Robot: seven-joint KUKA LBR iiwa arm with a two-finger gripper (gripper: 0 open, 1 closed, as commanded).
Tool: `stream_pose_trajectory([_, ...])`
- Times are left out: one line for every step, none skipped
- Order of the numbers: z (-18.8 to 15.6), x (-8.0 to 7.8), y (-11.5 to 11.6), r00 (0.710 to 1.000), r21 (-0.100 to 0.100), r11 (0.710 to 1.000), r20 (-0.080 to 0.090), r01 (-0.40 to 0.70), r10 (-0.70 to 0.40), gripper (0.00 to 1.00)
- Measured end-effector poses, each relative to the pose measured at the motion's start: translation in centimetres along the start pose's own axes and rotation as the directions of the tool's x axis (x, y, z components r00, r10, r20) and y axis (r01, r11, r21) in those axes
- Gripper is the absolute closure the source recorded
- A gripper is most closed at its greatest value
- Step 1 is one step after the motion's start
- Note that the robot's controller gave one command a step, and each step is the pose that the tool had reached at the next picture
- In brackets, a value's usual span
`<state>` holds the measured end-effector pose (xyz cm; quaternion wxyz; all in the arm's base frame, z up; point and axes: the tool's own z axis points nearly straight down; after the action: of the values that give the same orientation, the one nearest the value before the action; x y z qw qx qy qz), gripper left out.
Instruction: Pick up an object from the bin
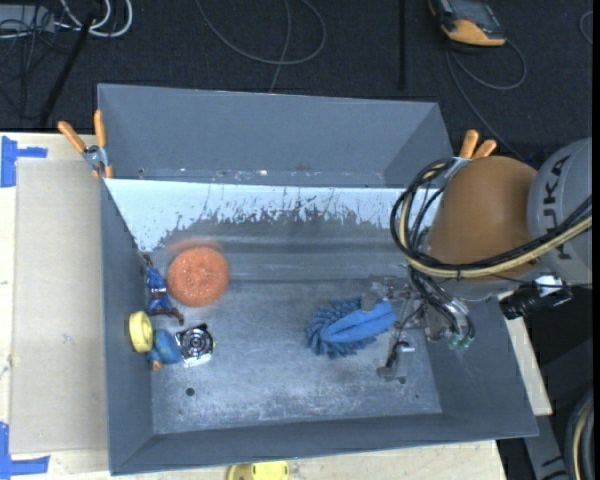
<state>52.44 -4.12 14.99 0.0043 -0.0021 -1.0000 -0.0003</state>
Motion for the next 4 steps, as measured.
stream_pose_trajectory([-0.4,-0.2,0.0,1.0,0.0,1.0,0.007,0.001,-0.001,0.0])
stream_pose_trajectory([3.1,-2.4,0.1,0.998,-0.001,0.998,0.015,-0.059,0.059,0.0])
stream_pose_trajectory([8.0,-1.4,0.5,0.999,0.0,0.999,0.01,-0.043,0.043,1.0])
stream_pose_trajectory([8.0,-1.4,0.5,0.999,0.0,0.999,0.01,-0.043,0.043,1.0])
